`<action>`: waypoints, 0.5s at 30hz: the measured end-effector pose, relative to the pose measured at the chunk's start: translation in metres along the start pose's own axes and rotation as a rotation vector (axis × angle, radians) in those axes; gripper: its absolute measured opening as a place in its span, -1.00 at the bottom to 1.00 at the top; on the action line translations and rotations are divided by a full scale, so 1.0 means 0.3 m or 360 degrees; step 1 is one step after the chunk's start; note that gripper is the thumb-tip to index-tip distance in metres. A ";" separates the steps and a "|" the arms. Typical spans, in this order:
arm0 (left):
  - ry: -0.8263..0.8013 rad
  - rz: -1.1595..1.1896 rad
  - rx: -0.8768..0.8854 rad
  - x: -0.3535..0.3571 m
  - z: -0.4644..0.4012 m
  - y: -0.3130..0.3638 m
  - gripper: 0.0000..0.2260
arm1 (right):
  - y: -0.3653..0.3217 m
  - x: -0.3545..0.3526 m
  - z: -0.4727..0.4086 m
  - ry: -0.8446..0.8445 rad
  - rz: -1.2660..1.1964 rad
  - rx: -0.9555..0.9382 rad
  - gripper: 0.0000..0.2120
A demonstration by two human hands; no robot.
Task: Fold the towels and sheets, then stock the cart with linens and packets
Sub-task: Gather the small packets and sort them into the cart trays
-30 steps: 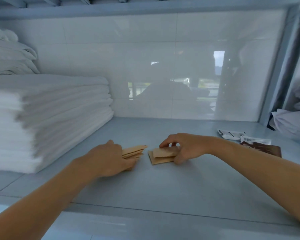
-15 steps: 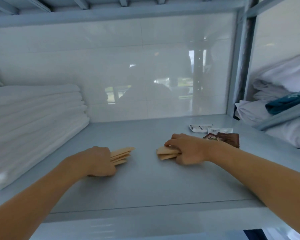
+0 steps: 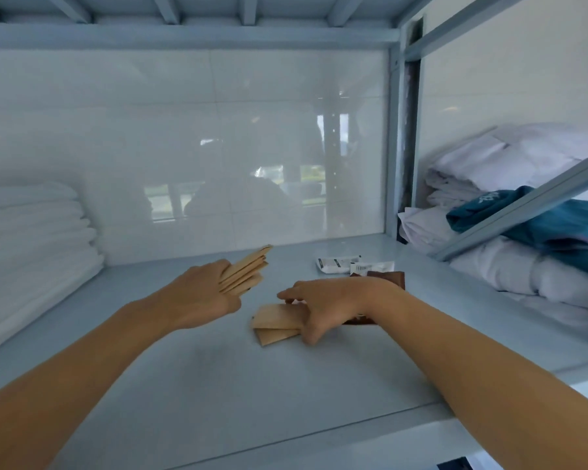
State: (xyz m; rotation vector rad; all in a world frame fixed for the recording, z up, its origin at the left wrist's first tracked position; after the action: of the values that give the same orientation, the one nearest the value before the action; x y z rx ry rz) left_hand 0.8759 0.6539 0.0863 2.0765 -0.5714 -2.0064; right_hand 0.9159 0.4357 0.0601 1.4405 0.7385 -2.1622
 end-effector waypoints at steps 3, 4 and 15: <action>-0.0110 0.0124 0.0171 0.051 -0.009 0.017 -0.59 | 0.084 -0.050 0.030 -0.0070 -0.0062 0.0091 0.04; -0.0153 0.0102 0.0233 0.067 -0.015 0.028 -0.53 | 0.111 -0.063 0.035 -0.0059 -0.0124 0.0121 0.07; -0.0483 -0.0487 0.0397 0.182 -0.134 0.212 -0.33 | 0.338 -0.197 0.174 0.0409 -0.0399 0.0203 -0.32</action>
State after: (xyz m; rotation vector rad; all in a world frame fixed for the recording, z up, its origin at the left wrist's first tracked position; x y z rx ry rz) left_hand 0.9073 0.5693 0.0641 2.1162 -0.6125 -2.5730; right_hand 0.9639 0.3284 0.1123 1.8012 0.9293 -2.2672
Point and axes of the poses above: each hand's wrist, its own z-axis away from the middle knuckle, its own x-axis out of the palm, y = z × x, the point moved 5 cm from there along -z, towards the middle knuckle, and after that the axes turned 9 degrees about -y, right-handed, at the moved point
